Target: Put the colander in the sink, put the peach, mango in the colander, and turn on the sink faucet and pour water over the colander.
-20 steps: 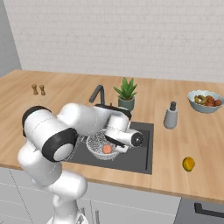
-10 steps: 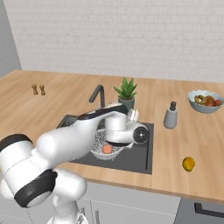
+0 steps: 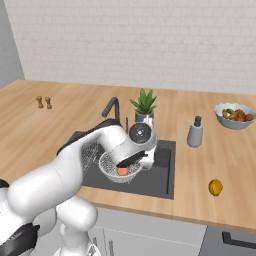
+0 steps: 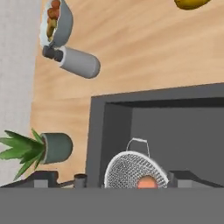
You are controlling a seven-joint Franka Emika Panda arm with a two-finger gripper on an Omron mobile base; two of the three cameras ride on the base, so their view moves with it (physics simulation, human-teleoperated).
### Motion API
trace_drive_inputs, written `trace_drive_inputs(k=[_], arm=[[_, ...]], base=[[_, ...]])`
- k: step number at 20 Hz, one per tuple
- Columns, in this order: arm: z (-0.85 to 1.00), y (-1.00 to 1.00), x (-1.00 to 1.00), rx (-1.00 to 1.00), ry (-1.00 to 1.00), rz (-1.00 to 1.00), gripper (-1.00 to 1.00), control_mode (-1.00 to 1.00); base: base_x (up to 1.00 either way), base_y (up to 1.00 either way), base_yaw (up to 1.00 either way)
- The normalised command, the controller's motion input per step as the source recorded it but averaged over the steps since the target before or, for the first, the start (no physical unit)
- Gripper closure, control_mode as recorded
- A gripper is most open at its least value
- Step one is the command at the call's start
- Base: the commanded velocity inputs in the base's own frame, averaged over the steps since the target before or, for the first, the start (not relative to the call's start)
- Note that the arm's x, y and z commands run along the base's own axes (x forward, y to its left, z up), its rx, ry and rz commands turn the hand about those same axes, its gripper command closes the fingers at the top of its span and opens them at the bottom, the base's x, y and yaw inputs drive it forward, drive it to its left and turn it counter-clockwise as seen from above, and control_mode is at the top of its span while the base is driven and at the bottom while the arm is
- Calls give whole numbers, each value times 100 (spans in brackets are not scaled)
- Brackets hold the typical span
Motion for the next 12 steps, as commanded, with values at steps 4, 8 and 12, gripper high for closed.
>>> trace_drive_inputs(k=[4,8,12], arm=[[17,-62,-27,-60,26,0,-100,-100],[7,-84,-21,-59,33,0,-100,-100],[5,-96,-50,-40,31,9,-100,-100]], base=[[0,0,0],[0,0,0],[0,0,0]])
